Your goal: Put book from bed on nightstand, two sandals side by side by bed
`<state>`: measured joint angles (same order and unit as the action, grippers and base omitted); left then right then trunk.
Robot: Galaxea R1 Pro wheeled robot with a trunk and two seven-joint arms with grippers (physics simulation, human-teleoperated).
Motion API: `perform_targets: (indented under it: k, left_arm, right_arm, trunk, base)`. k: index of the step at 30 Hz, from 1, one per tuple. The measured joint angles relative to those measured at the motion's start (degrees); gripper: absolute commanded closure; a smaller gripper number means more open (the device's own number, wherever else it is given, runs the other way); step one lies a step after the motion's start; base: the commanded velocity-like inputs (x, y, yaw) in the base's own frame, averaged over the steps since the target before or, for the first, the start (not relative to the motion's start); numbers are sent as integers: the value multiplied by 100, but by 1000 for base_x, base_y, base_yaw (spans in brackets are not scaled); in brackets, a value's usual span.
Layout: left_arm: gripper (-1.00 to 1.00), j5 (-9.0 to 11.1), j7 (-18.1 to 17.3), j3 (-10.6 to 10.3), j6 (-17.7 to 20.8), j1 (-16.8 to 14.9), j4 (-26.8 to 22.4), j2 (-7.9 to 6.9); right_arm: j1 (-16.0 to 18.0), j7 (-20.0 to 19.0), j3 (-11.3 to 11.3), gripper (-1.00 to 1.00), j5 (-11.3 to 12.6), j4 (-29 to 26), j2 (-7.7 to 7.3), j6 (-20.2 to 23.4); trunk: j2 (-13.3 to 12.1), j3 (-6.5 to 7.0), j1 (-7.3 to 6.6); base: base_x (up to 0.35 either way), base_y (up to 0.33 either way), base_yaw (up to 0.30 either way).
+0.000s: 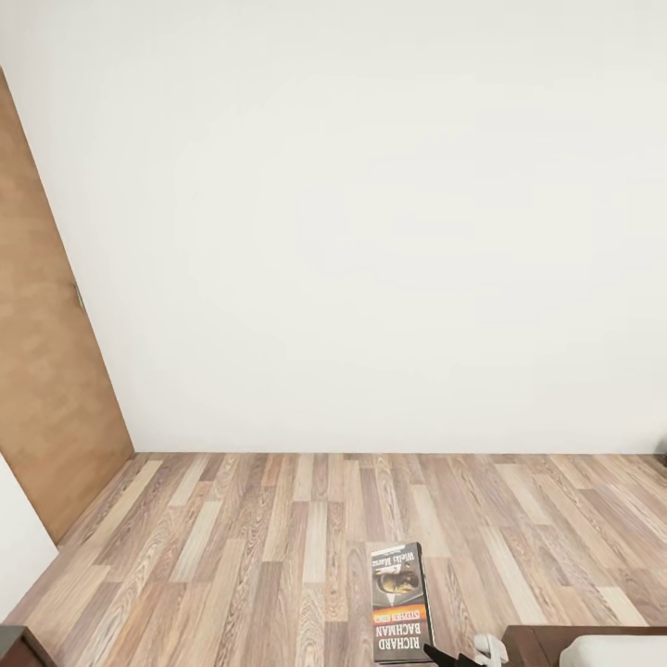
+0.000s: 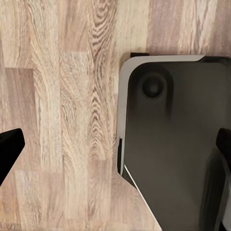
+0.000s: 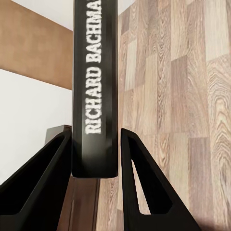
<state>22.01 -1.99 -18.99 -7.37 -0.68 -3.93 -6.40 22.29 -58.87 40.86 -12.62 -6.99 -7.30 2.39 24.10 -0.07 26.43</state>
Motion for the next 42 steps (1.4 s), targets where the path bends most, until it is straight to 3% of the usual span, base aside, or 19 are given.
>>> perform_targets:
  k: [3, 25, 42]
  left_arm:
    - [-100, -1, 0, 0, 0, 0, 0, 0]
    - [-100, -2, 0, -1, 0, -1, 1, 0]
    - [-100, 5, -11, 1, 5, 0, 0, -3]
  right_arm:
    - [1, 0, 2, 100, 4, 0, 0, 0]
    - [1, -25, 2, 100, 9, -1, -3, 8]
    - [1, -13, 1, 100, 5, 0, -1, 7]
  trunk:
    - [-121, 55, -66]
    - [-123, 56, -66]
    - [-122, 56, -66]
  base:
    - [0, 0, -4]
    - [0, 0, -156]
    - [0, 0, -29]
